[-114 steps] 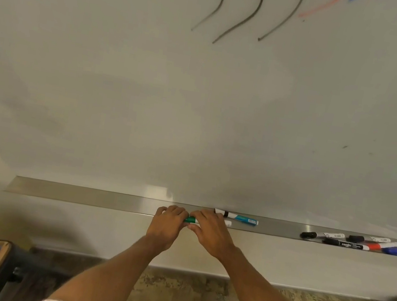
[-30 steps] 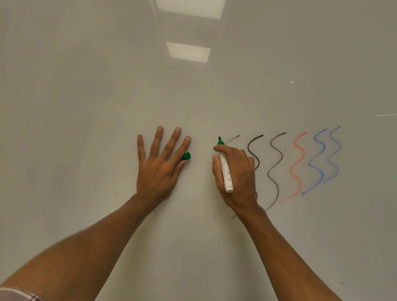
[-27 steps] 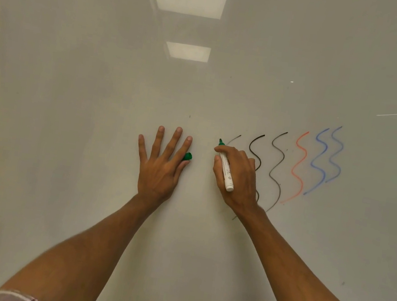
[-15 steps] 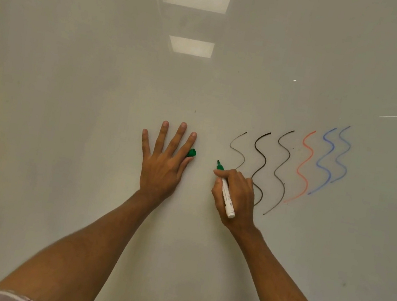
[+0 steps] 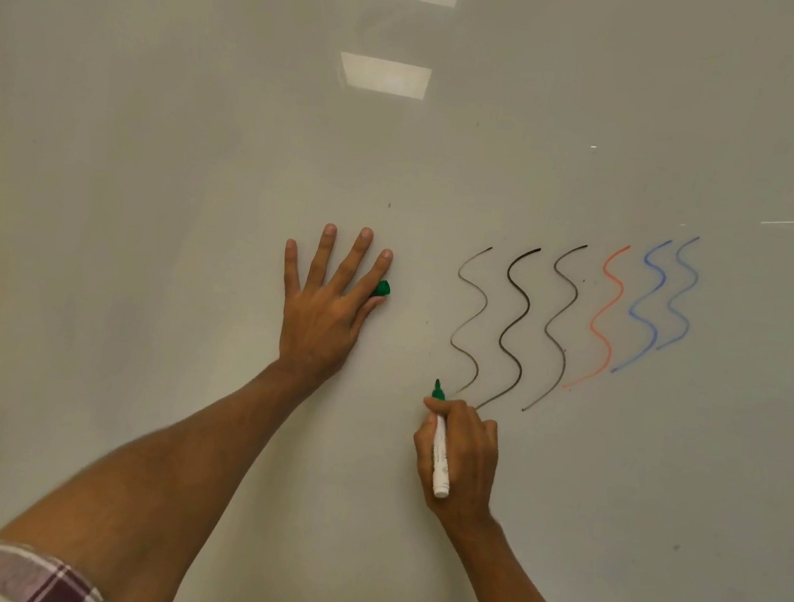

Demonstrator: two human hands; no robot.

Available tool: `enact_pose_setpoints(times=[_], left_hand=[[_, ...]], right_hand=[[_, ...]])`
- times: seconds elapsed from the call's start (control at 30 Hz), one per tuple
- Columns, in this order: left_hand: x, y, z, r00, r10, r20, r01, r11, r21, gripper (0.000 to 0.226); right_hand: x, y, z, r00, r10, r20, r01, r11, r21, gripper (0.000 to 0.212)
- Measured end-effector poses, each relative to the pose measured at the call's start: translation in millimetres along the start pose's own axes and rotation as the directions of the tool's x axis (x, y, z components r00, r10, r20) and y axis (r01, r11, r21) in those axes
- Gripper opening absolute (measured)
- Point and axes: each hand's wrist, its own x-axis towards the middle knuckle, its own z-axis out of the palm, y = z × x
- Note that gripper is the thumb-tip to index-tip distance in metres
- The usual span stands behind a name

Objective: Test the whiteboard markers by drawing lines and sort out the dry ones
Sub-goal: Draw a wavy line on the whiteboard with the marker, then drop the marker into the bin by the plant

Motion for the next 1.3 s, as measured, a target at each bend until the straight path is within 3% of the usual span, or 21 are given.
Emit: enact_pose_setpoints(times=[0.13, 0.23, 0.3, 0.37, 0.47, 0.6, 0.7, 0.93, 1.13, 1.3], left_hand=[[1.2, 0.5, -5.9, 1.0, 0.003, 0.02, -0.003, 1.0, -0.024, 0.05], [-16.5, 7.0, -12.2, 0.997, 0.058, 0.044, -0.055, 0.997, -0.054, 0.049], [-38.6, 12.7, -15.4, 0.993, 0.098, 0.067, -0.094, 0.994, -0.062, 0.049], [-63.0, 16.9, -17.8, 0.989, 0.104, 0.1, -0.097, 0.992, -0.074, 0.05], [-104.0, 23.4, -21.5, 0.979, 0.115, 0.166, -0.101, 0.991, -0.09, 0.051], [-157.0, 37.4, -28.9, 0.961, 0.119, 0.248, -0.095, 0.99, -0.108, 0.049], [-192.3, 46.1, -33.7, 0.941, 0.129, 0.312, -0.091, 0.987, -0.132, 0.046], [-240.7, 75.2, -41.5, 0.897, 0.172, 0.406, -0.09, 0.973, -0.212, 0.042], [-265.4, 103.8, -46.7, 0.825, 0.211, 0.525, -0.066, 0.958, -0.28, 0.058], [-271.6, 131.8, -52.5, 0.782, 0.225, 0.582, -0.026, 0.943, -0.33, 0.058]], right_hand=[[-13.6, -3.2, -0.1, 0.97, -0.174, 0.167, 0.177, 0.984, -0.005, 0.016], [-16.7, -1.0, -3.3, 0.951, -0.242, 0.191, 0.252, 0.967, -0.028, 0.017], [-19.8, 2.2, -6.5, 0.93, -0.295, 0.222, 0.309, 0.95, -0.034, 0.026], [-23.9, 1.9, -9.1, 0.9, -0.314, 0.303, 0.344, 0.937, -0.052, 0.049], [-34.2, -2.1, -13.8, 0.883, -0.253, 0.396, 0.283, 0.959, -0.018, 0.059], [-51.8, -11.6, -23.9, 0.895, -0.105, 0.433, 0.047, 0.989, 0.142, 0.035], [-71.0, -16.8, -32.1, 0.881, -0.077, 0.467, 0.013, 0.99, 0.139, 0.019], [-137.6, -5.6, -57.9, 0.8, 0.084, 0.595, -0.103, 0.995, -0.002, 0.036], [-172.5, 4.4, -86.6, 0.743, 0.062, 0.666, -0.026, 0.998, -0.064, 0.032], [-183.5, 12.8, -102.6, 0.709, 0.035, 0.704, 0.025, 0.997, -0.074, 0.028]])
